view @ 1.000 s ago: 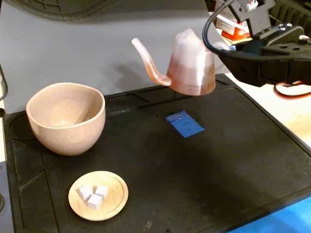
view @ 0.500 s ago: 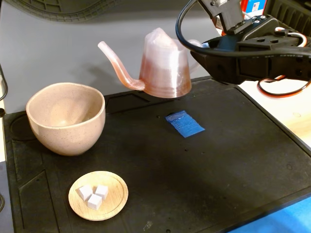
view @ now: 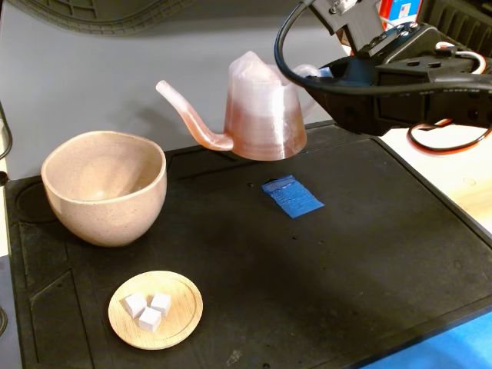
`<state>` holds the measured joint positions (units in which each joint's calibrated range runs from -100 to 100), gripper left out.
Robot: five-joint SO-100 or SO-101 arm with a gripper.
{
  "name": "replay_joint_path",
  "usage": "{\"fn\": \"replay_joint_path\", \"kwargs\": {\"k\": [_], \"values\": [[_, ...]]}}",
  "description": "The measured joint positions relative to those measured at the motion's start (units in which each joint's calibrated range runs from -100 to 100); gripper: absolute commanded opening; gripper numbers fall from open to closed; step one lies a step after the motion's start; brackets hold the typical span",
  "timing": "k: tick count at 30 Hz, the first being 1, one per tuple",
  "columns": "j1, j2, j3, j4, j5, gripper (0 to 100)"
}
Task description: Pick up a kettle and pour liquid into a cup.
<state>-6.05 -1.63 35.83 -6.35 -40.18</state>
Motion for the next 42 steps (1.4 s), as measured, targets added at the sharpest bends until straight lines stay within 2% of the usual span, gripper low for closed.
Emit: {"fn": "replay_joint_path", "kwargs": {"k": [14,19,29,35,39,42], "values": [[-1.8,3.6,-7.2,0.2,0.2,1],[-1.7,3.6,-7.2,0.2,3.7,1],[-2.4,3.6,-7.2,0.2,4.1,1],[-2.4,4.1,-7.3,0.2,6.3,1],[-3.6,8.8,-13.1,0.2,6.4,1],[-4.5,10.9,-16.0,0.3,9.3,1]]}}
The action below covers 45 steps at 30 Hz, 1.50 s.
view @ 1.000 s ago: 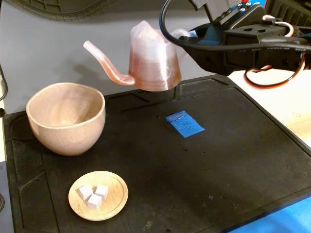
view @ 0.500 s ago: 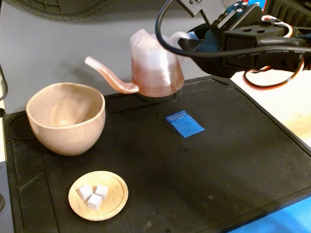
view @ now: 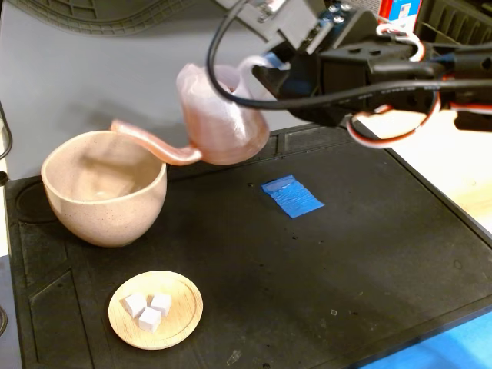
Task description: Pick up a kettle and pour liquid into a cup.
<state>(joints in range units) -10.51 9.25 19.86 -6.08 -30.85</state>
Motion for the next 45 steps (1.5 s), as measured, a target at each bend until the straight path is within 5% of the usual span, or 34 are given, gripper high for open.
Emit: {"fn": "replay_joint_path", "kwargs": {"k": [12,45], "values": [[1.2,2.5,-8.5,0.3,9.8,1],[1.1,6.3,-14.1,0.3,12.7,1]]}}
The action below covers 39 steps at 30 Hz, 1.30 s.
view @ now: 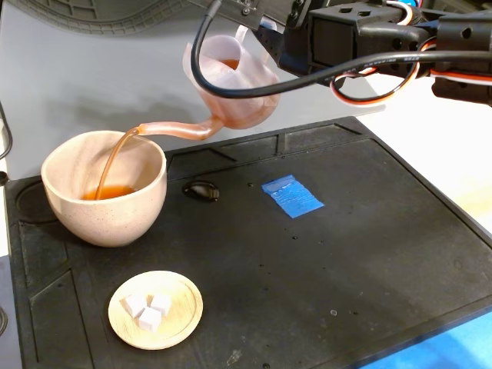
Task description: Pick up a kettle and pour liquid into a cup.
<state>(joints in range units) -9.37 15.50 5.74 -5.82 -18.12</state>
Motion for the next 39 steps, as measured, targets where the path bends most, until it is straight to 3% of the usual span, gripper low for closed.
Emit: {"fn": "replay_joint_path", "kwargs": {"k": [16,20,23,33,36,39], "values": [[0.0,0.0,0.0,0.0,-0.6,1],[0.2,-0.1,0.0,0.1,-8.3,1],[0.2,-0.1,0.0,0.1,-11.2,1],[4.5,-0.2,0.8,0.1,-14.0,1],[6.3,-3.6,8.0,0.1,-14.0,1],[9.6,-10.7,20.2,0.1,-17.9,1]]}}
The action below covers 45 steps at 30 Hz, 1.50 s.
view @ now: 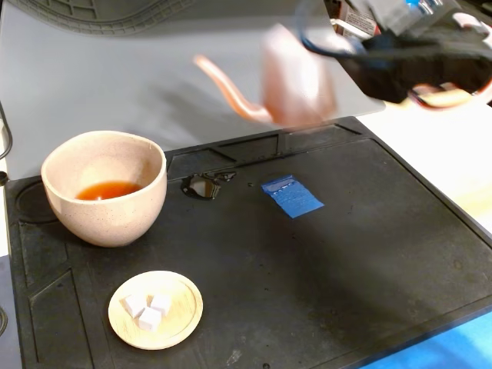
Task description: Pick up a kettle and pour liquid into a cup.
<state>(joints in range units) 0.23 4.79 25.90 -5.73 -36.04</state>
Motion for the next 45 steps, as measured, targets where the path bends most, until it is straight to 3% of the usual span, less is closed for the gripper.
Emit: {"fn": "replay_joint_path", "kwargs": {"k": [8,12,39,43,45], "values": [[1.1,-0.3,8.0,-0.4,-0.4,1],[1.1,5.5,7.9,-9.4,-0.4,1],[-0.1,8.6,13.0,-10.7,-0.4,1],[-0.1,8.6,13.0,-10.7,-0.4,2],[-0.1,8.6,13.0,-10.7,-0.4,9]]}}
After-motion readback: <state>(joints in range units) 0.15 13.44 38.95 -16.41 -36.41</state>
